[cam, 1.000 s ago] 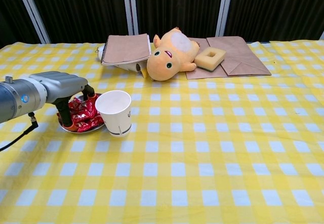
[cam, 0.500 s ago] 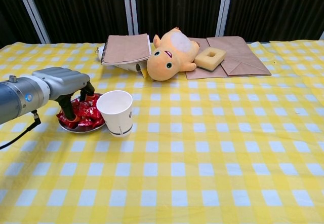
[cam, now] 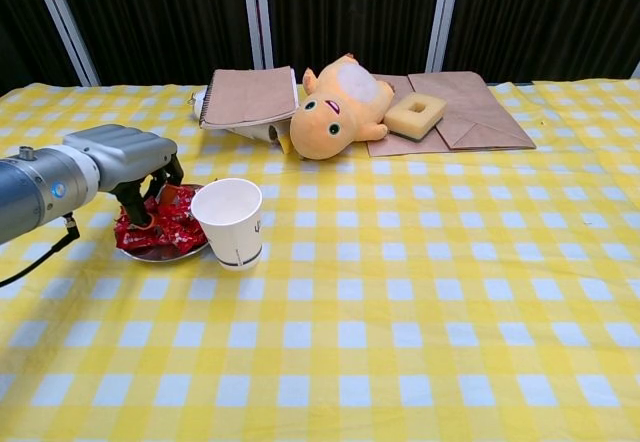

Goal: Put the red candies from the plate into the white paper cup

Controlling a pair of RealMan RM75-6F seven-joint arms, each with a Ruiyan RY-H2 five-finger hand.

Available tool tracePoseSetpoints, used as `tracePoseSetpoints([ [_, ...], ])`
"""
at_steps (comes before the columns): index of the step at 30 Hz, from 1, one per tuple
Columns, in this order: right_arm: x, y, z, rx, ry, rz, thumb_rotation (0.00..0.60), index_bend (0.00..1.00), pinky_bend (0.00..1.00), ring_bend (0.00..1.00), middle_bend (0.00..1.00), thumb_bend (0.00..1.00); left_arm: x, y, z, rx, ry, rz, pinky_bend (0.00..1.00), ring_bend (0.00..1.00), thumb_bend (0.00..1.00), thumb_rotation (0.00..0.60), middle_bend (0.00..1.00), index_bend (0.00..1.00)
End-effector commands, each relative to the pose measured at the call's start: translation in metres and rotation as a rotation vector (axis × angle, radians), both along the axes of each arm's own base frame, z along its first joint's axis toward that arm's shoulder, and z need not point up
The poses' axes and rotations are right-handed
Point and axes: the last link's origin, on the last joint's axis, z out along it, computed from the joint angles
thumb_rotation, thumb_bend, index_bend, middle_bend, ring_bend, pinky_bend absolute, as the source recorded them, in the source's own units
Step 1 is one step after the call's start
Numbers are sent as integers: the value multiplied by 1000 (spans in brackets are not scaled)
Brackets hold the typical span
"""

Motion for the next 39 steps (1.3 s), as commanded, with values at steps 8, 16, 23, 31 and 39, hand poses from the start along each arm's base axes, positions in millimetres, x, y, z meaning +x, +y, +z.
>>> tracePoseSetpoints([
  [8, 0, 0, 1, -4, -2, 3, 600, 0, 0, 0, 0, 424, -5, 1, 12, 19, -4, -2, 917, 884, 408, 600, 653, 604],
  [16, 0, 0, 0, -5, -2, 5, 600, 0, 0, 0, 0, 424, -2, 2, 28, 46, -30, -11, 917, 884, 408, 600, 657, 607],
  [23, 0, 0, 1, -6, -1, 4, 600, 0, 0, 0, 0, 423, 9, 3, 43, 69, -56, -38, 917, 885, 408, 600, 662, 609],
  [31, 0, -1, 0, -6, 0, 3, 600, 0, 0, 0, 0, 424, 35, -3, 50, 62, -108, -80, 917, 885, 408, 600, 663, 609],
  [39, 0, -1, 1, -7, 0, 3, 600, 0, 0, 0, 0, 424, 69, -16, 45, 29, -163, -150, 917, 885, 408, 600, 663, 607],
])
